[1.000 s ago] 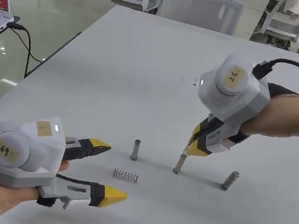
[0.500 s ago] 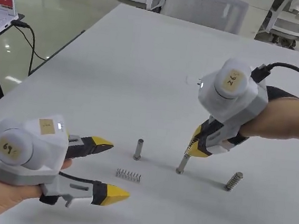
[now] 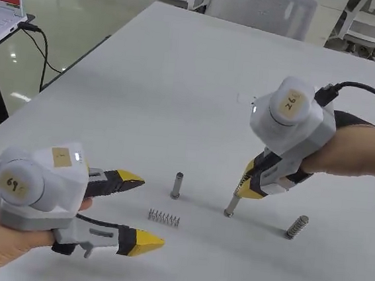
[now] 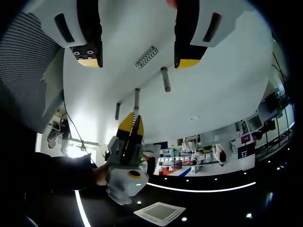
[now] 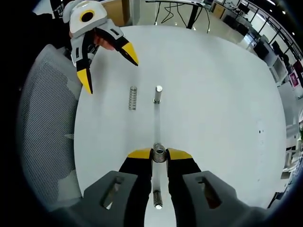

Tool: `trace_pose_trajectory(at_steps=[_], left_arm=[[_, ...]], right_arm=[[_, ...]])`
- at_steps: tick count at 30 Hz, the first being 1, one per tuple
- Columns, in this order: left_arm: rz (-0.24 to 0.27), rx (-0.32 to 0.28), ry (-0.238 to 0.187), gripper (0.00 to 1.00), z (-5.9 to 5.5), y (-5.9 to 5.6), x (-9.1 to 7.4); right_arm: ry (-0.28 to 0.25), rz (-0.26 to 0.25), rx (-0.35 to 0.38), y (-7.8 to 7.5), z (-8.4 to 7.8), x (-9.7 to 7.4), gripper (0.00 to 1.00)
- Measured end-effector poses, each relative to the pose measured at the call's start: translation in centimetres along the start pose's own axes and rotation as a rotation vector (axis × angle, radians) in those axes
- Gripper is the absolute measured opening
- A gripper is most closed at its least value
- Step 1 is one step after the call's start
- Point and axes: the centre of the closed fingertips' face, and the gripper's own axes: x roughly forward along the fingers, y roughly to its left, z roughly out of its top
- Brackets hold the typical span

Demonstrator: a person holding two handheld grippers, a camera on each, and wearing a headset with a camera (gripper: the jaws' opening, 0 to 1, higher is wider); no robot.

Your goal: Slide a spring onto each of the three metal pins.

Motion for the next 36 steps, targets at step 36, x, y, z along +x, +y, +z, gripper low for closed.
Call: trace_pose_trajectory(at_steps=[36], left_arm=[[-0.003, -0.002, 0.003, 0.58, 0.4, -0.4, 0.3]], right_arm=[[0.032, 0.022, 0.042, 0.4, -1.7, 4.3, 0.13]])
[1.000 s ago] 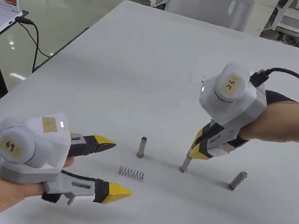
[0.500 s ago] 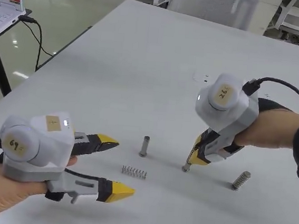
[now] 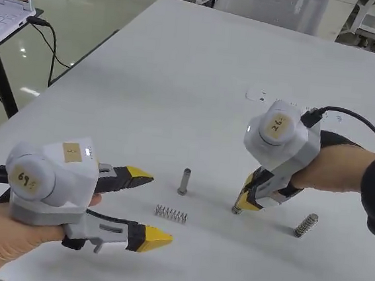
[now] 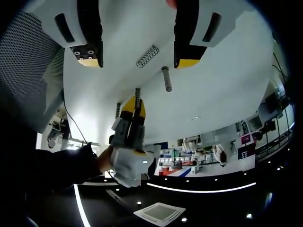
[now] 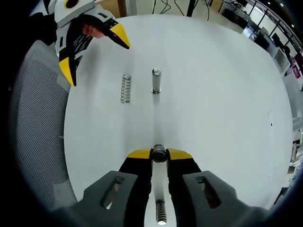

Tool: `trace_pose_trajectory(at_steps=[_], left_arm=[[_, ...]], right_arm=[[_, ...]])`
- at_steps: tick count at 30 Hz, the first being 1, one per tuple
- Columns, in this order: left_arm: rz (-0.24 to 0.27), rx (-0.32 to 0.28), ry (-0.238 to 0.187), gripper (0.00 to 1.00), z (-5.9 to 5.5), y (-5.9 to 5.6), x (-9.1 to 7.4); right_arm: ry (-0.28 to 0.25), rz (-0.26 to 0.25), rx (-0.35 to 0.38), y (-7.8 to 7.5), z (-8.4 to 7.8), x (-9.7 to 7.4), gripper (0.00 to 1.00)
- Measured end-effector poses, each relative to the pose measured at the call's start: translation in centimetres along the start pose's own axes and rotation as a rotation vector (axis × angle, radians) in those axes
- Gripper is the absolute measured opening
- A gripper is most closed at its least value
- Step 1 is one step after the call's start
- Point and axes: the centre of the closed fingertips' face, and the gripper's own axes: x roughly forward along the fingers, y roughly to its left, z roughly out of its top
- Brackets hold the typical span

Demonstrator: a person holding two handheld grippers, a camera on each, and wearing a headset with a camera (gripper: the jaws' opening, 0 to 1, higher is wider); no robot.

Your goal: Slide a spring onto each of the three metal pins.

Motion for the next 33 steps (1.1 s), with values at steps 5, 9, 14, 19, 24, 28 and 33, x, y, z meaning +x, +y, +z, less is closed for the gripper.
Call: trace_pose_trajectory(at_steps=[5, 9, 14, 19, 24, 28, 33], left_arm=[[0.001, 0.000, 0.002, 0.58, -0.04, -0.01, -0.02], [0.002, -0.001, 0.003, 0.58, -0.07, 0.00, -0.08], [0.005, -0.002, 0.002, 0.58, -0.04, 0.07, -0.12], [0.004, -0.002, 0.002, 0.58, -0.01, -0.01, -0.12], [0.006, -0.003, 0.001, 0.58, 0.03, 0.01, -0.19], [0.006, -0.003, 0.000, 0.58, 0.08, -0.04, -0.24], [0.007, -0.001, 0.000, 0.58, 0.09, -0.02, -0.24]], right_arm=[[0.003, -0.002, -0.001, -0.02, -0.11, 0.38, 0.13], [0.007, 0.000, -0.001, -0.06, -0.26, 0.53, 0.13], [0.006, 0.002, 0.004, -0.12, -0.33, 0.59, 0.13], [0.010, 0.005, 0.006, 0.07, -0.51, 0.72, 0.14], [0.010, 0.007, 0.013, 0.05, -0.57, 0.72, 0.16], [0.013, 0.006, 0.016, 0.07, -0.74, 0.69, 0.18], [0.012, 0.005, 0.023, 0.06, -0.96, 0.61, 0.20]])
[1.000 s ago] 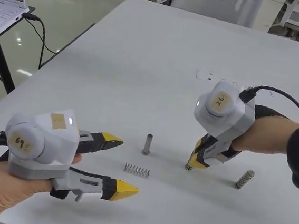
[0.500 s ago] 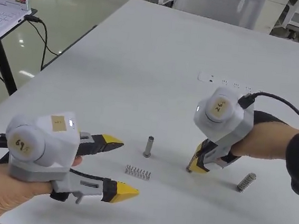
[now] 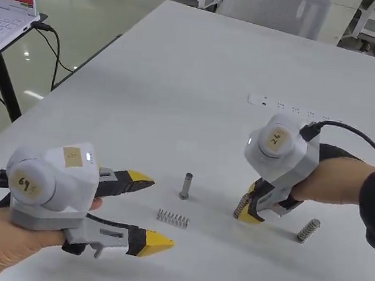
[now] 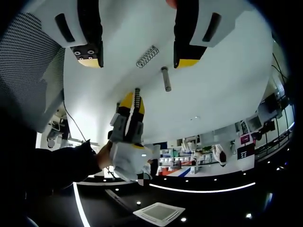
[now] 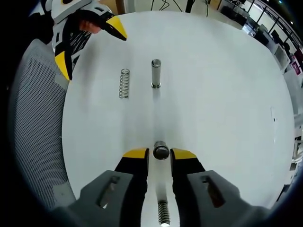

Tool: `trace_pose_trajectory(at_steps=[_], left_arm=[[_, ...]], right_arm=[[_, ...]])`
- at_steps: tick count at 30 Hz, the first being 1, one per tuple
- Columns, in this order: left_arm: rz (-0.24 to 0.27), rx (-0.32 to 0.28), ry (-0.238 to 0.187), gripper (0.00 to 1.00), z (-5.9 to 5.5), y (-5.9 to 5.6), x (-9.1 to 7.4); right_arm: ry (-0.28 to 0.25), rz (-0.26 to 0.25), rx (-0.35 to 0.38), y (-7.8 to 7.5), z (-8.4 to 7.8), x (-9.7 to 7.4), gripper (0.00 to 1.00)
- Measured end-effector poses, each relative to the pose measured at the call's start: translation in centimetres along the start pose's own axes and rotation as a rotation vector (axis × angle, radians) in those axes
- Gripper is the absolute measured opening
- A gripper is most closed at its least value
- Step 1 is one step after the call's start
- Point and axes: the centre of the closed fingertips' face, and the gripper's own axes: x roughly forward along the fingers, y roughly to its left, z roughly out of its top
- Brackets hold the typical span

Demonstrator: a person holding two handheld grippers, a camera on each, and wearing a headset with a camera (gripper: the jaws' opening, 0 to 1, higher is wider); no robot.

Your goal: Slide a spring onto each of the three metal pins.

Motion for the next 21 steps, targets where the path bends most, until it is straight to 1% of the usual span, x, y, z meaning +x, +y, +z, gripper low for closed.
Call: trace_pose_trajectory(at_steps=[13, 16, 21], left_arm=[[-0.005, 0.004, 0.002, 0.58, 0.0, -0.1, 0.1], [-0.003, 0.004, -0.001, 0.58, 0.1, 0.0, 0.0], [0.002, 0.004, -0.003, 0.58, 0.1, 0.1, -0.2]], right_arm=[[0.002, -0.002, 0.014, 0.2, -0.6, -0.2, 0.23], [-0.003, -0.006, 0.014, 0.1, -0.3, -0.4, 0.24], [-0.016, -0.009, -0.001, 0.1, 0.8, -0.7, 0.25]])
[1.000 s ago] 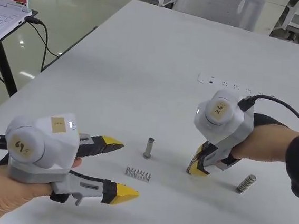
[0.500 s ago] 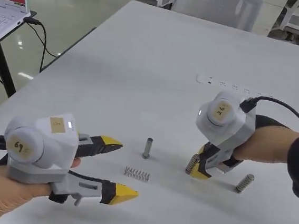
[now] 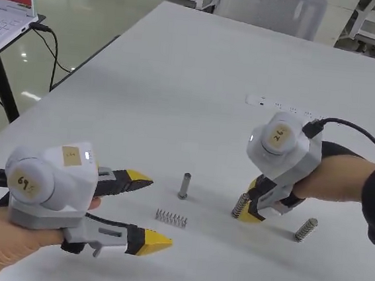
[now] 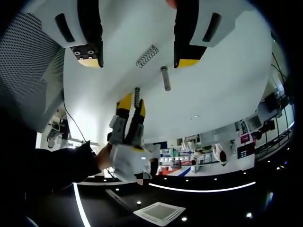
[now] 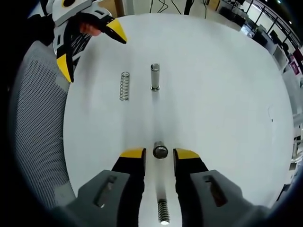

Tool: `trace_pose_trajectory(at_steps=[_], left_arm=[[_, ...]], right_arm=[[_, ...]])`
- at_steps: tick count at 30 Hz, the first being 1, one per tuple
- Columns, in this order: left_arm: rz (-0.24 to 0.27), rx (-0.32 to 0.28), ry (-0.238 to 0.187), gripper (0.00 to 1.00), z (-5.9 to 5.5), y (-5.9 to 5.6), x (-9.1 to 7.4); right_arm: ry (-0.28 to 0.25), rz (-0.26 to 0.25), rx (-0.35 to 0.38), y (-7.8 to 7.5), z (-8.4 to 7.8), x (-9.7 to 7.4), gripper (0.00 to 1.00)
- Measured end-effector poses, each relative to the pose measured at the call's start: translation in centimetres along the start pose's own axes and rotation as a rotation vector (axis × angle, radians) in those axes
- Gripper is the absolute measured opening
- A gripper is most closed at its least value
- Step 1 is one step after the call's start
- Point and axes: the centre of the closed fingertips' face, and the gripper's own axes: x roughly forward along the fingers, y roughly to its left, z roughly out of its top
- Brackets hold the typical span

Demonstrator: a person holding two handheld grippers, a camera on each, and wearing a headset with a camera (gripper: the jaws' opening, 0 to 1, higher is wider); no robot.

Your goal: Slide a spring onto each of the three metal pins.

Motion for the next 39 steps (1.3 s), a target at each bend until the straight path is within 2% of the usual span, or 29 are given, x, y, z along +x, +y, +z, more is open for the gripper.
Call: trace_pose_trajectory(at_steps=[18, 27, 39], left_arm=[[0.014, -0.003, -0.007, 0.58, -0.1, 0.2, -0.5], [0.018, -0.003, -0.010, 0.58, -0.1, 0.3, -0.6], [0.022, -0.004, -0.013, 0.58, -0.2, 0.3, -0.9]], right_arm=[[-0.028, 0.006, -0.069, 0.7, 3.4, -0.1, 0.26], [-0.039, 0.027, -0.103, 1.9, 5.0, 0.3, 0.26], [-0.049, 0.050, -0.123, 3.4, 6.3, 1.0, 0.26]])
